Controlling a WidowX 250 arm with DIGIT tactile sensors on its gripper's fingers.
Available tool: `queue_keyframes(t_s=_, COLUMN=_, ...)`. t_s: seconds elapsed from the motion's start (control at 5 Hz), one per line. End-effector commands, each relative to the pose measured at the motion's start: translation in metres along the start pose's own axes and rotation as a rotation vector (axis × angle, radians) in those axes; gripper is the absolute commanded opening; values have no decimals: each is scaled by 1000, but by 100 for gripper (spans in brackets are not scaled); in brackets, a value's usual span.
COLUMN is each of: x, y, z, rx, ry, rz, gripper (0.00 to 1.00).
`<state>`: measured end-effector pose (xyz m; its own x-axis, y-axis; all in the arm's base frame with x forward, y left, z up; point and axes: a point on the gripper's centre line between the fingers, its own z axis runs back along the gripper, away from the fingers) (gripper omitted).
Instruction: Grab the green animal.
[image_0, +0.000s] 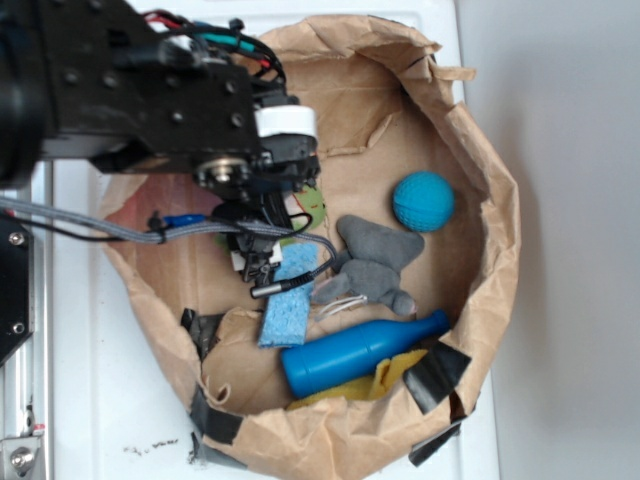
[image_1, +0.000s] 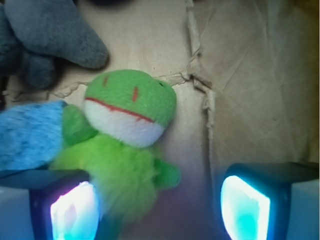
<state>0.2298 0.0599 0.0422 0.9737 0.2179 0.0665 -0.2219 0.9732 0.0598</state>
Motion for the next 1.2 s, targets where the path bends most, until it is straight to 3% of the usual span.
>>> queue_keyframes(t_s=0.0, x=-7, y=-4, z=14, rx=-61, ry=35, rz=-6, gripper=100)
queue_keyframes(t_s=0.6, x=-5, y=-3, z=47, rx=-162, ry=44, rz=14, gripper=100)
queue_keyframes(t_s=1.0, x=-4, y=-10, z=33, rx=-164, ry=16, rz=10, gripper=100)
